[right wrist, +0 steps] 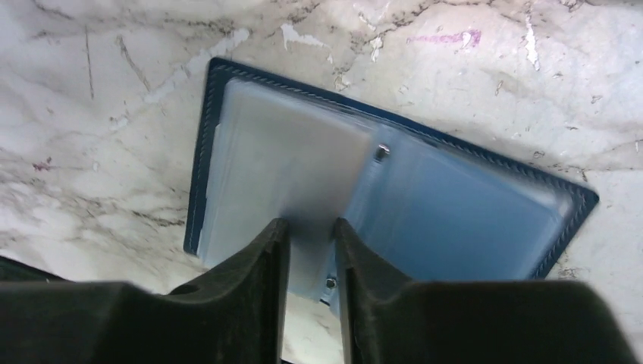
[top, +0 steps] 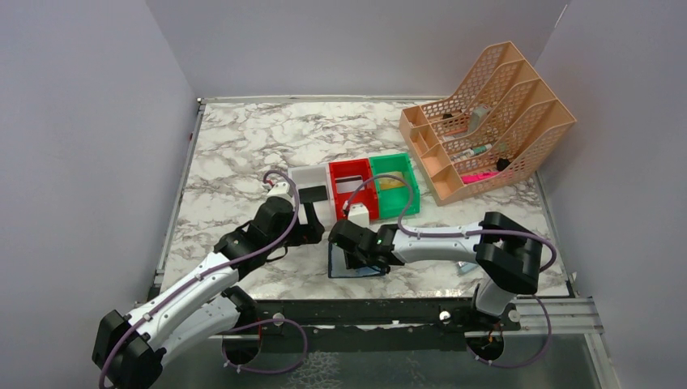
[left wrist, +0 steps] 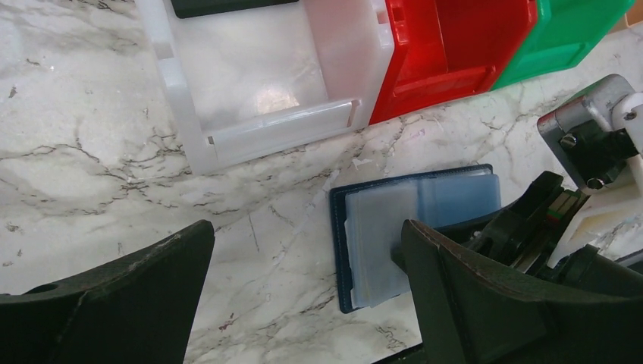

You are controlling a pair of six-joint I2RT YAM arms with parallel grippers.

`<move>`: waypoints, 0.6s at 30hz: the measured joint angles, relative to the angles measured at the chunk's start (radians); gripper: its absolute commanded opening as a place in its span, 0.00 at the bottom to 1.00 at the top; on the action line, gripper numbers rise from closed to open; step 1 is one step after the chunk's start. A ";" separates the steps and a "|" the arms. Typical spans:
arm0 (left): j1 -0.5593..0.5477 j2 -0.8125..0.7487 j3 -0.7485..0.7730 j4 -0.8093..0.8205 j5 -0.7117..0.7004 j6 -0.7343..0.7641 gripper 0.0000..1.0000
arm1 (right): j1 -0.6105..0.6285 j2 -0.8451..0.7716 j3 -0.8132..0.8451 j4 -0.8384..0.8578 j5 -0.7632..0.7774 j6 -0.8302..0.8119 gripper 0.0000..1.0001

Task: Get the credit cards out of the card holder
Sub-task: Remove the credit card from the card holder.

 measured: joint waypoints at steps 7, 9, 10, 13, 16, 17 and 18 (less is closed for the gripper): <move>0.000 -0.002 -0.003 0.003 0.009 -0.023 0.96 | -0.003 -0.010 -0.016 0.030 0.050 -0.066 0.11; 0.000 -0.003 -0.003 0.004 0.011 -0.026 0.96 | -0.008 -0.018 -0.030 0.045 0.050 -0.106 0.08; 0.000 -0.003 -0.003 0.004 0.013 -0.027 0.96 | -0.012 -0.023 -0.037 0.053 0.049 -0.131 0.05; 0.000 -0.002 -0.003 0.004 0.020 -0.031 0.94 | -0.024 -0.032 -0.056 0.074 0.040 -0.194 0.02; 0.000 0.000 -0.003 0.011 0.039 -0.035 0.93 | -0.039 -0.041 -0.073 0.096 0.015 -0.232 0.01; 0.000 0.003 -0.003 0.016 0.048 -0.037 0.92 | -0.042 -0.045 -0.079 0.103 0.006 -0.238 0.01; 0.000 0.007 -0.003 0.023 0.060 -0.040 0.91 | -0.046 -0.049 -0.084 0.111 -0.002 -0.242 0.01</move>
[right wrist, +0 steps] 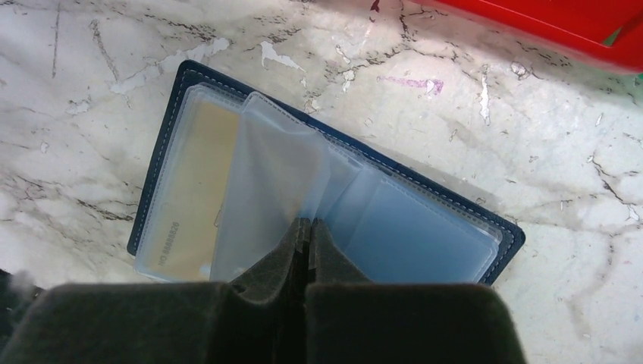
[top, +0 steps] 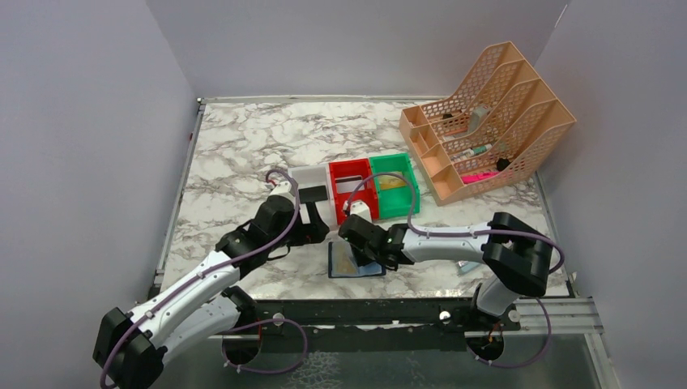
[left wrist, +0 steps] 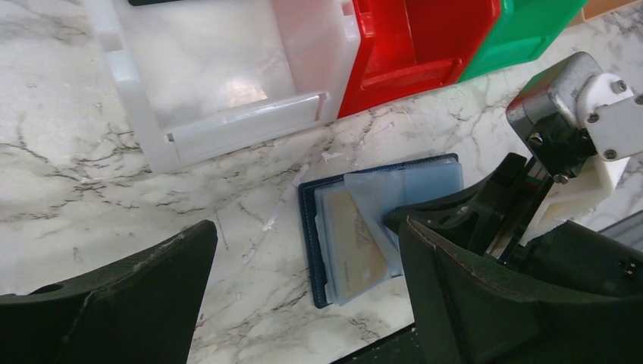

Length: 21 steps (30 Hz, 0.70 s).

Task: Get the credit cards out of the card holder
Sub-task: Remove the credit card from the card holder.

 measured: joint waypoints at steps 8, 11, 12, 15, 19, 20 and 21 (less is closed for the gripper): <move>-0.003 0.092 -0.013 0.112 0.172 -0.031 0.85 | -0.023 -0.013 -0.026 0.032 -0.038 0.029 0.01; -0.016 0.142 -0.017 0.163 0.229 -0.047 0.83 | -0.029 -0.022 -0.045 0.052 -0.041 0.063 0.01; -0.024 0.156 -0.018 0.178 0.240 -0.053 0.82 | -0.030 -0.026 -0.053 0.060 -0.042 0.073 0.01; -0.053 0.205 -0.026 0.237 0.269 -0.083 0.76 | -0.034 -0.038 -0.074 0.082 -0.042 0.107 0.01; -0.076 0.252 -0.050 0.307 0.280 -0.145 0.70 | -0.039 -0.056 -0.106 0.114 -0.042 0.145 0.01; -0.081 0.267 -0.058 0.327 0.280 -0.168 0.68 | -0.039 -0.060 -0.112 0.122 -0.043 0.151 0.01; -0.085 0.277 -0.064 0.344 0.282 -0.183 0.66 | -0.040 -0.063 -0.118 0.128 -0.043 0.158 0.01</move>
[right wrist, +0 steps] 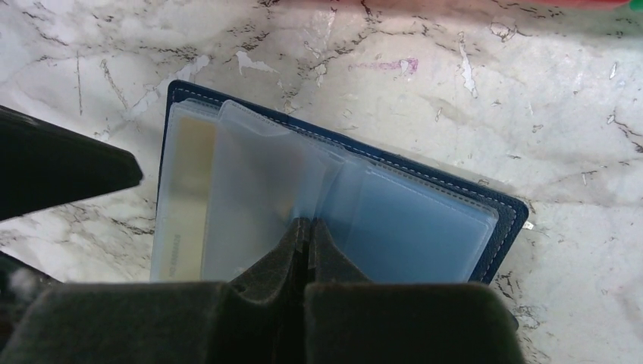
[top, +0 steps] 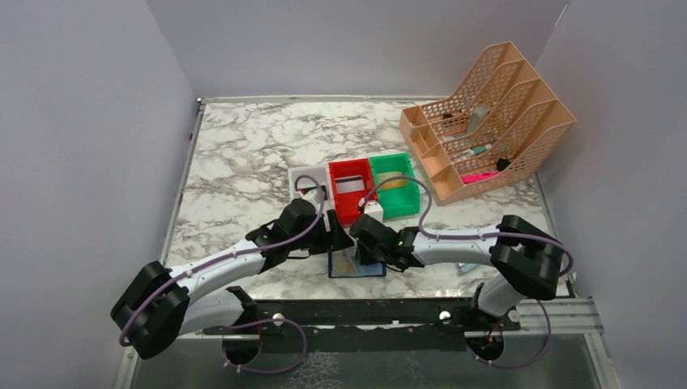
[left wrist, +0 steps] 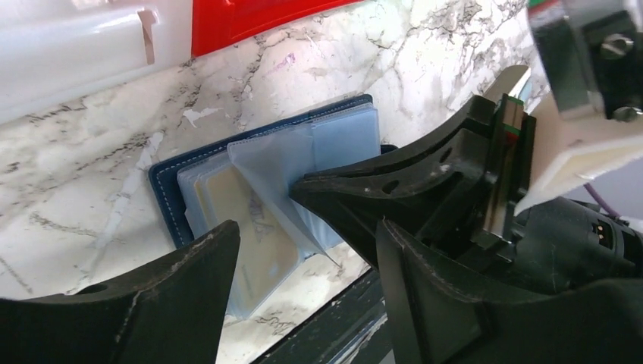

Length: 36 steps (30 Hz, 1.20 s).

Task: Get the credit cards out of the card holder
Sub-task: Remove the credit card from the card holder.

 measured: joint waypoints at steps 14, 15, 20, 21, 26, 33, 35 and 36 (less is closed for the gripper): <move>-0.023 0.148 -0.051 0.154 0.034 -0.138 0.32 | -0.005 -0.023 -0.055 0.073 -0.010 0.072 0.03; -0.031 0.168 -0.048 0.158 0.042 -0.136 0.29 | -0.005 -0.024 -0.056 0.073 -0.012 0.074 0.05; -0.061 0.238 -0.015 0.156 0.053 -0.118 0.33 | -0.005 -0.054 -0.079 0.074 -0.017 0.085 0.25; -0.068 0.244 -0.007 0.155 0.053 -0.114 0.34 | -0.005 -0.072 -0.089 0.070 -0.017 0.086 0.31; -0.089 0.247 0.028 0.151 0.052 -0.094 0.43 | -0.006 -0.214 -0.134 -0.010 0.008 0.089 0.49; -0.119 0.295 0.126 0.146 0.057 -0.053 0.48 | -0.012 -0.421 -0.133 -0.215 0.167 0.177 0.50; -0.137 0.321 0.154 0.150 0.067 -0.044 0.49 | -0.012 -0.467 -0.129 -0.282 0.221 0.220 0.50; -0.150 0.338 0.169 0.152 0.073 -0.038 0.50 | -0.012 -0.487 -0.126 -0.315 0.246 0.246 0.50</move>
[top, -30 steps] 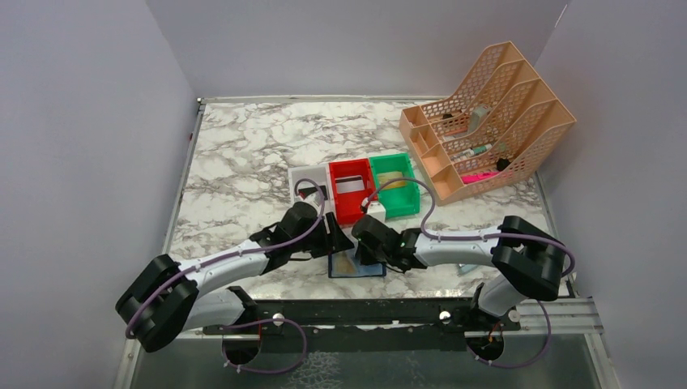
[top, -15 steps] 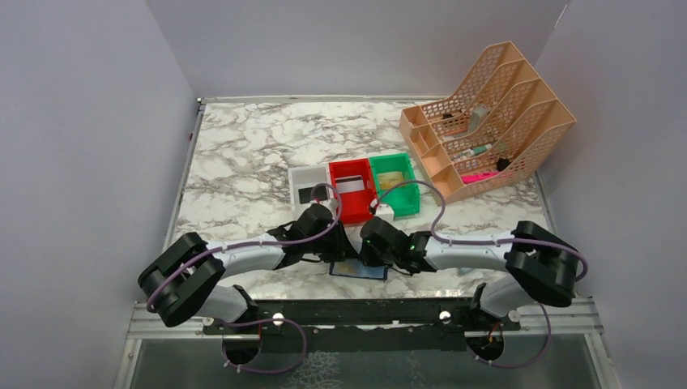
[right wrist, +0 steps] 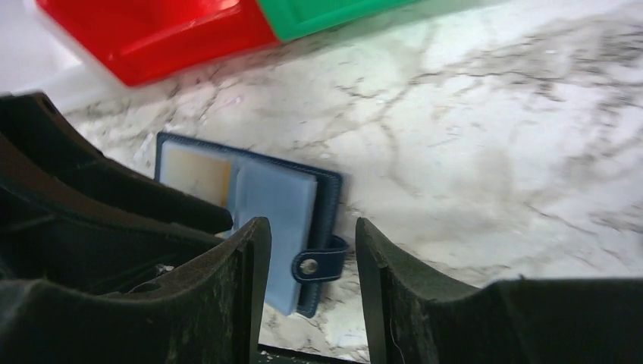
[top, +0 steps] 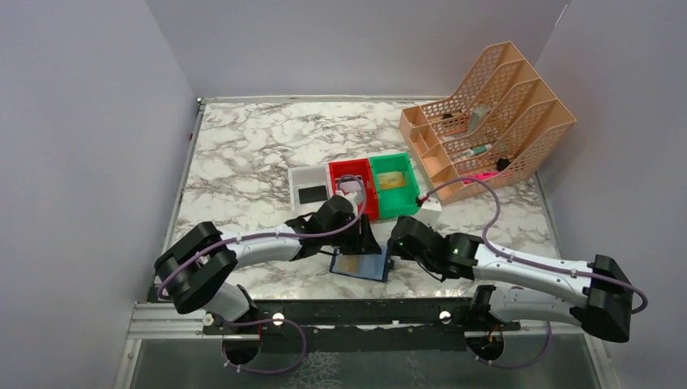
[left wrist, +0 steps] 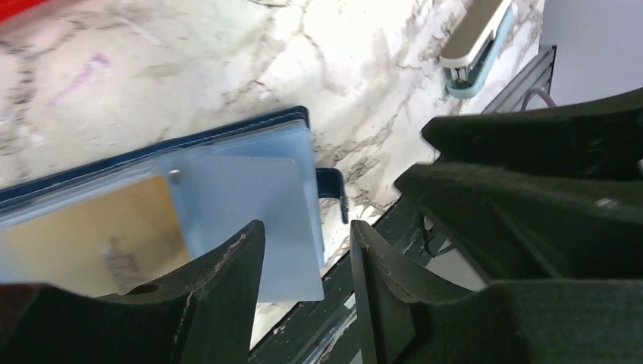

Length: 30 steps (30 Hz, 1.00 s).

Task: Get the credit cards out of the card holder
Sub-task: Remove the credit card from the card holder.

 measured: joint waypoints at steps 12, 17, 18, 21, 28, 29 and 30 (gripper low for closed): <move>-0.057 0.142 0.064 -0.027 0.056 0.048 0.53 | 0.000 -0.211 -0.018 -0.100 0.126 0.065 0.54; -0.057 0.113 0.145 -0.155 -0.010 0.103 0.55 | 0.000 -0.196 -0.019 -0.063 0.108 0.044 0.52; -0.056 0.090 0.160 -0.190 -0.043 0.114 0.55 | 0.000 -0.189 -0.019 -0.048 0.098 0.033 0.52; -0.056 0.012 0.171 -0.257 -0.133 0.132 0.56 | 0.000 -0.168 -0.019 -0.001 0.051 0.002 0.50; -0.019 -0.191 0.104 -0.372 -0.325 0.116 0.57 | 0.000 -0.057 -0.029 0.209 -0.165 -0.094 0.49; -0.011 -0.216 0.081 -0.385 -0.341 0.109 0.57 | 0.000 -0.026 -0.030 0.236 -0.199 -0.101 0.47; -0.003 -0.237 0.059 -0.397 -0.355 0.101 0.57 | 0.000 0.010 -0.030 0.261 -0.230 -0.107 0.45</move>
